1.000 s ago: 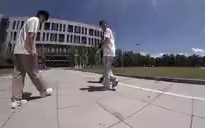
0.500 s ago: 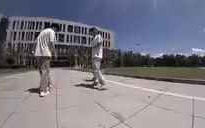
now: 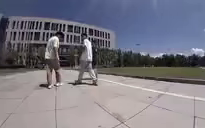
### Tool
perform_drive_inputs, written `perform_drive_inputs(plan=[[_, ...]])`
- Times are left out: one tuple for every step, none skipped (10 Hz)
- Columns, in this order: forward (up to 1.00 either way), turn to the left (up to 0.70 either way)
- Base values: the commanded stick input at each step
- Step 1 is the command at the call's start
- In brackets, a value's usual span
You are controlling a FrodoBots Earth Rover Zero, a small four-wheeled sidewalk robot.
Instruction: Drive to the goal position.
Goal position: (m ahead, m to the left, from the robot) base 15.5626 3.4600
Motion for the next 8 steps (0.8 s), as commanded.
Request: perform_drive_inputs(plan=[[0.09,0.0],[0.09,0.0],[0.09,0.0],[0.09,0.0],[0.09,0.0],[0.09,0.0],[0.09,0.0],[0.08,0.0]])
